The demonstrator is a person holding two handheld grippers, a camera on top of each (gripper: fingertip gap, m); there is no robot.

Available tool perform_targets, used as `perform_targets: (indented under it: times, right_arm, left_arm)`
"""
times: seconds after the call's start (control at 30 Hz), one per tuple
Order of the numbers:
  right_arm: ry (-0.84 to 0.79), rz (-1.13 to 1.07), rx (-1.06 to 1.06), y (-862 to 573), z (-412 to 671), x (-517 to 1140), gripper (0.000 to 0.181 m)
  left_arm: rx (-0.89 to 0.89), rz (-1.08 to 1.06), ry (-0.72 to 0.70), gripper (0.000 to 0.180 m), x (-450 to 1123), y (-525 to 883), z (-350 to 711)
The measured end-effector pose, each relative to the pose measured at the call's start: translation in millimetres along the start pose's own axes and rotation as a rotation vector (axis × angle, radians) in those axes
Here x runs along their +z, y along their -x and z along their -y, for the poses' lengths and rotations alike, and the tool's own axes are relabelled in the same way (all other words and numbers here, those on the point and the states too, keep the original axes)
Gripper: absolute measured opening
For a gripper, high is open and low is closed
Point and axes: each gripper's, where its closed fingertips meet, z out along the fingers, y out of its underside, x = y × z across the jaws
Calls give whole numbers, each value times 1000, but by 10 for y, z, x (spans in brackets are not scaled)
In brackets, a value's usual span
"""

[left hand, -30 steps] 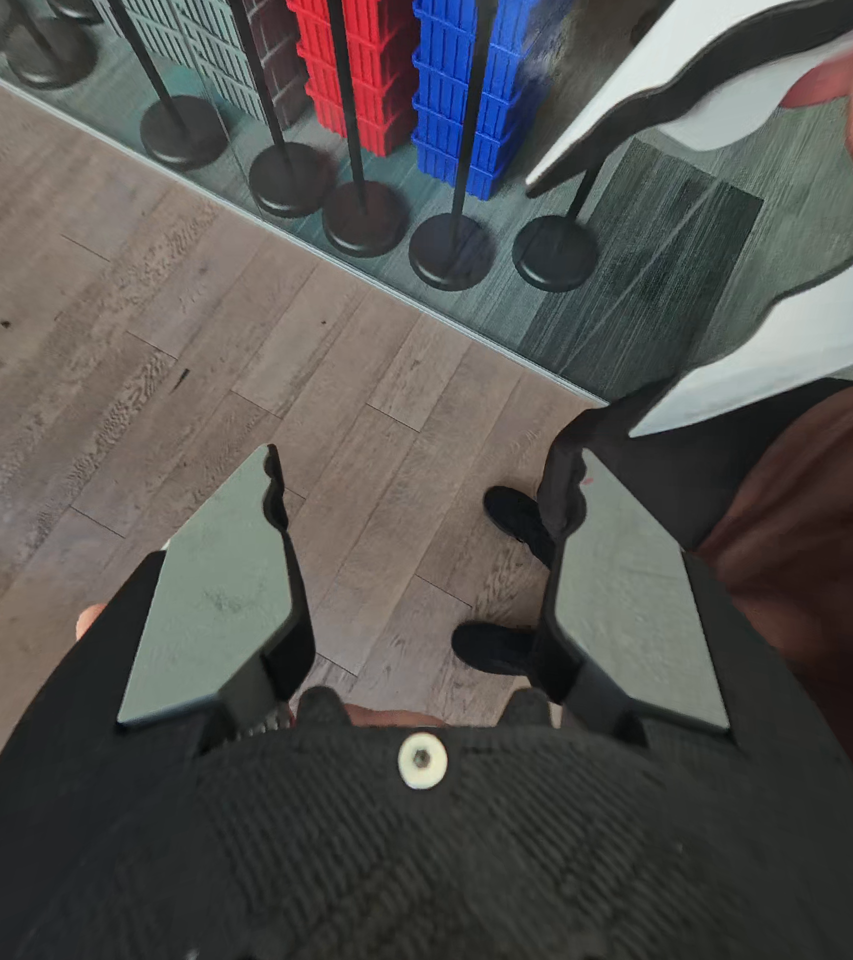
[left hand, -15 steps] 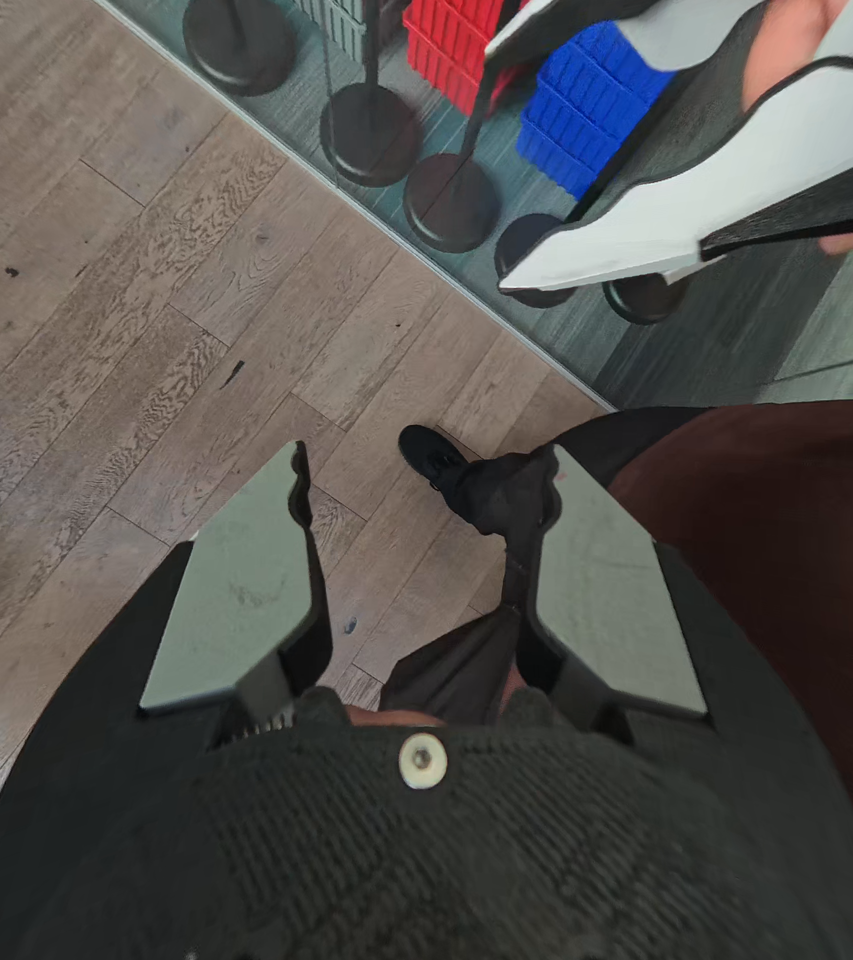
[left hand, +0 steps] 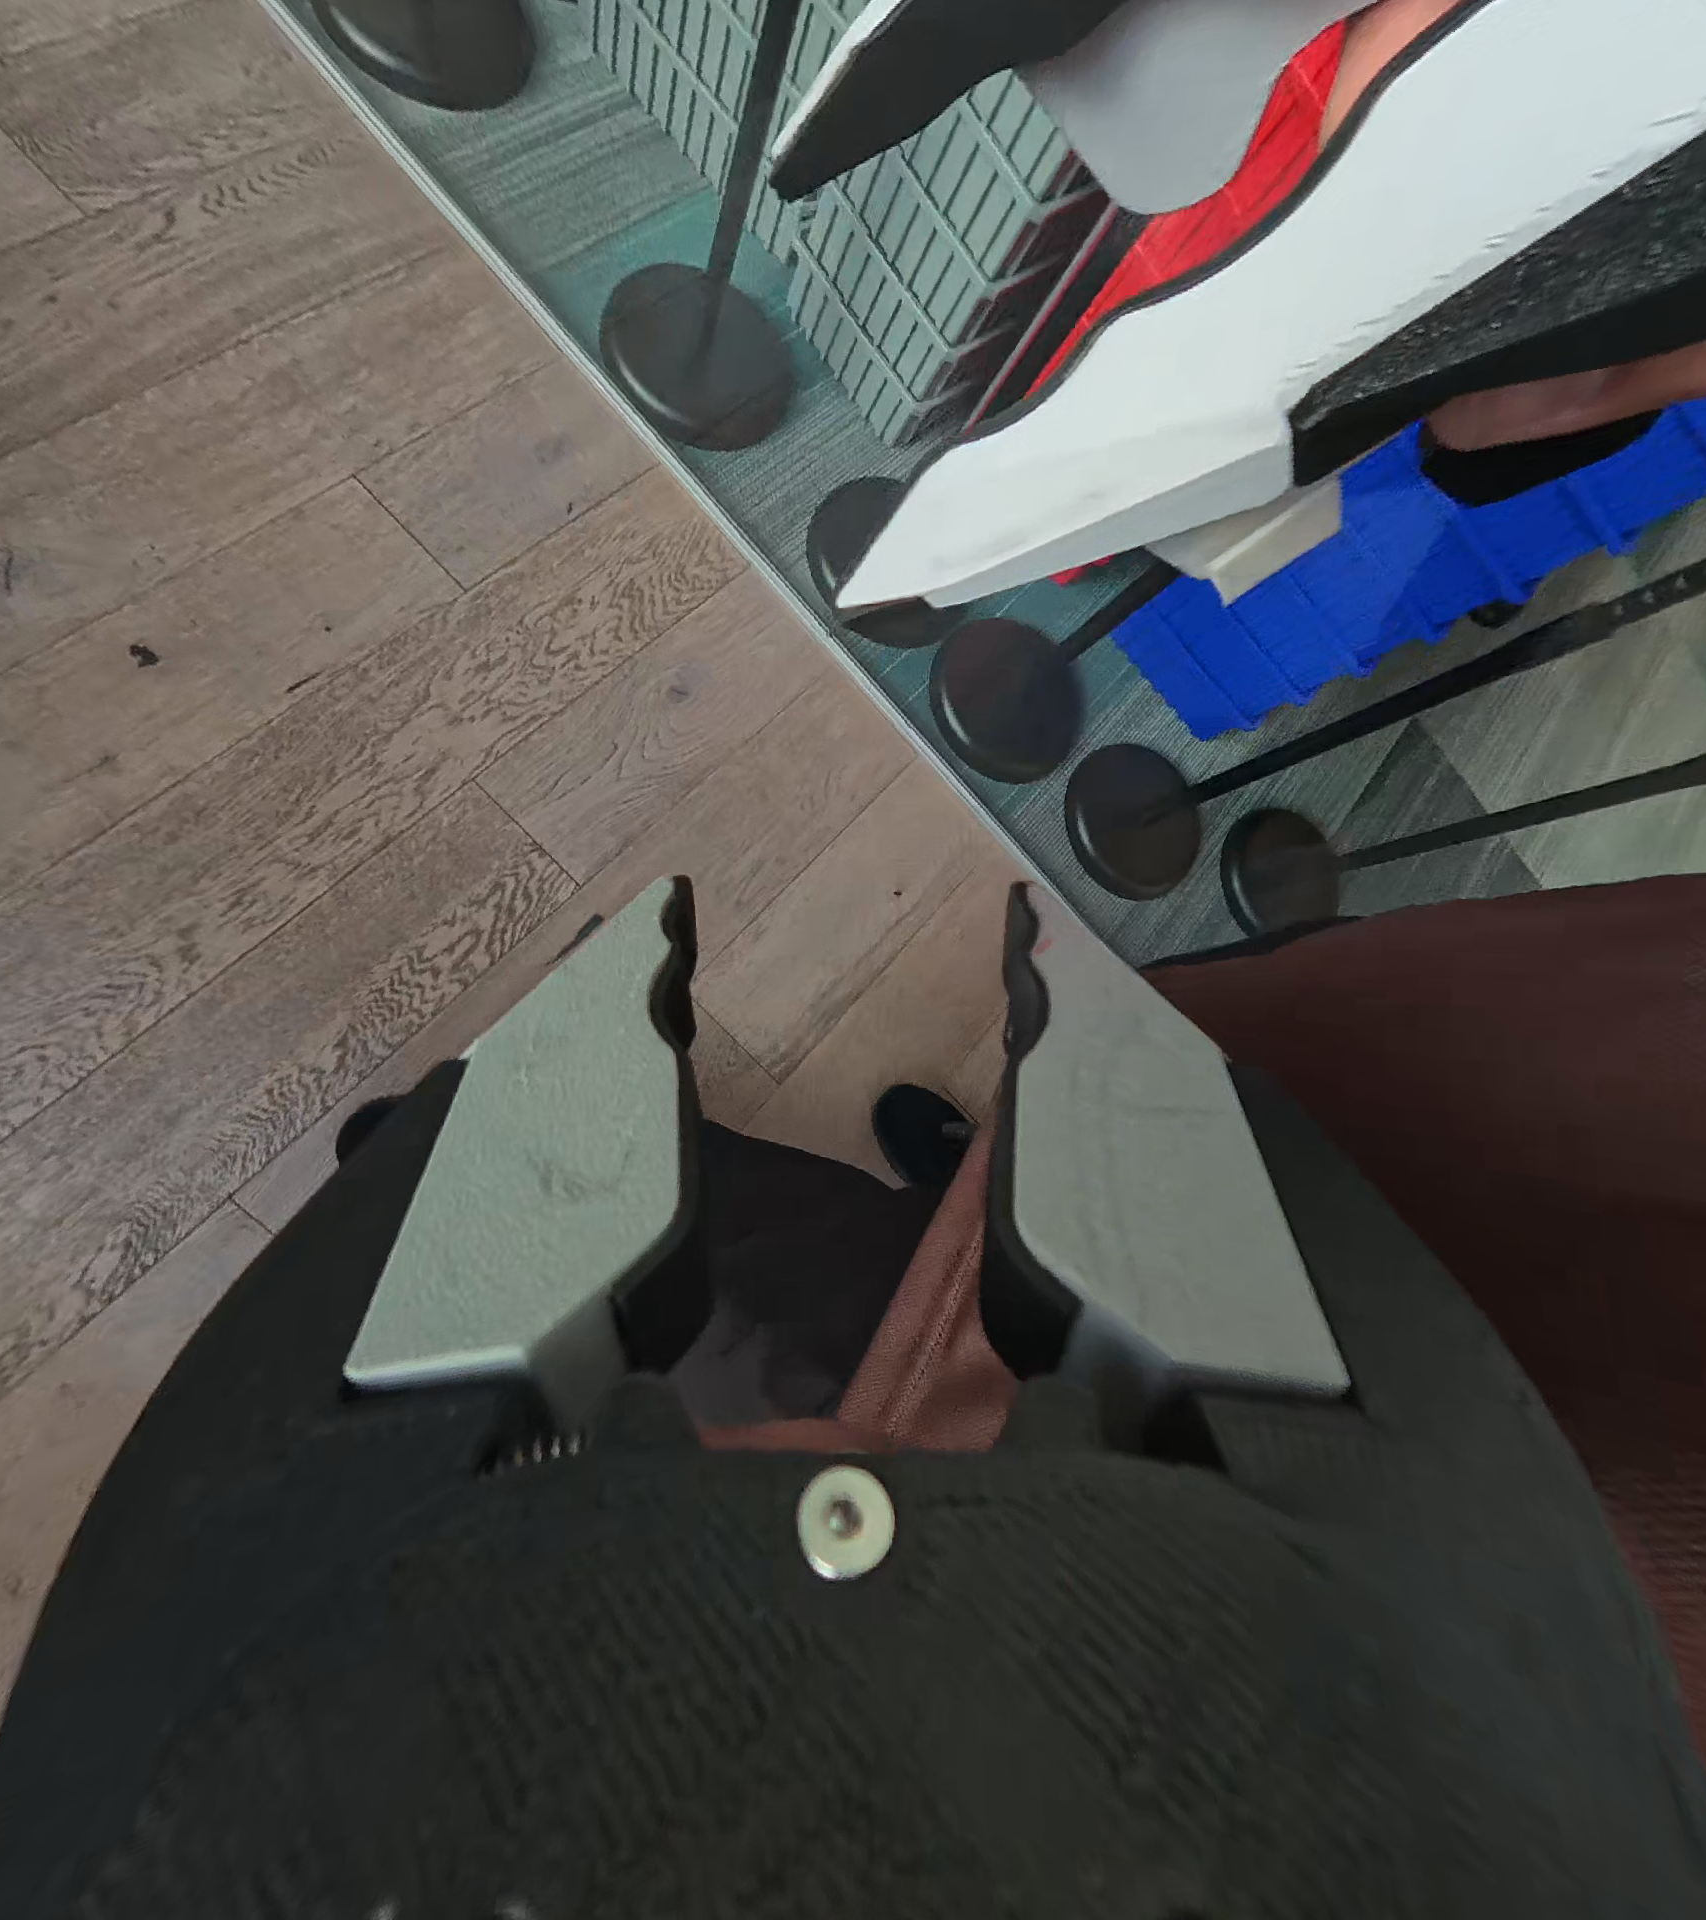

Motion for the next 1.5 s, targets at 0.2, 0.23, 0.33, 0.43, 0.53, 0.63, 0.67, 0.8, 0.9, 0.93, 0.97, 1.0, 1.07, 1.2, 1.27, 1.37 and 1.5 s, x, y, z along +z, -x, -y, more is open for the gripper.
perform_targets:
  times: [0.2, 0.23, 0.33, 0.43, 0.53, 0.63, 0.67, 0.8, 0.9, 0.93, 0.97, 1.0, 1.07, 1.2, 1.27, 1.37, 1.5]
  right_arm:
    - [60, -4, 124, -612, 923, 690, 64]
    - [69, -9, 120, -723, 1065, 823, 61]
    - [84, 1, 114, -1015, 1512, 1207, 62]
    - [66, 24, 85, -1307, 1946, 1659, 53]
    - [43, 100, 83, -1547, 2361, 2129, 45]
    - [-22, 262, 71, -1764, 2886, 2672, 26]
    - [-40, 304, 57, -1867, 3070, 2863, 20]
    - [-45, 387, -28, -2413, 3857, 3633, 6]
    - [-51, 445, -74, -2771, 4654, 3912, 4]
    - [-61, 454, -103, -2892, 4922, 3991, 2]
    - [-55, 458, -136, -3014, 5158, 4092, 2]
    - [-39, 460, -166, -3126, 5371, 4201, 3]
    - [-34, 461, -215, -3321, 5803, 4405, 6]
    - [-48, 450, -277, -3604, 6633, 4882, 8]
    - [-35, 458, -287, -3641, 6935, 5168, 10]
    - [11, 466, -313, -3617, 7358, 5681, 13]
    - [87, 442, -364, -3524, 7968, 6312, 13]
  left_arm:
    - [176, -77, 31, 51, -215, 1295, 960]
    - [208, -69, 51, 51, -257, 1532, 1099]
    - [197, -60, 103, 55, -381, 2210, 1481]
    - [140, -44, 62, 53, -386, 2807, 1841]
    - [109, -23, 98, 52, -259, 3381, 2015]
    - [103, 0, 144, 50, -155, 4026, 2236]
    - [103, 16, 165, 49, -135, 4273, 2326]
    - [30, 93, 246, 50, -208, 5231, 2744]
    - [-1, 122, 210, 48, -356, 5778, 3274]
    - [-5, 145, 205, 48, -399, 5975, 3428]
    - [-18, 168, 197, 48, -442, 6188, 3575]
    - [-39, 184, 173, 49, -478, 6392, 3722]
    - [-97, 182, 116, 49, -507, 6743, 3963]
    - [-176, 169, 76, 49, -518, 7528, 4163]
    - [-172, 174, 40, 49, -585, 7926, 4243]
    - [-168, 176, 0, 48, -703, 8579, 4307]
    - [-186, 116, 4, 48, -938, 9483, 4393]
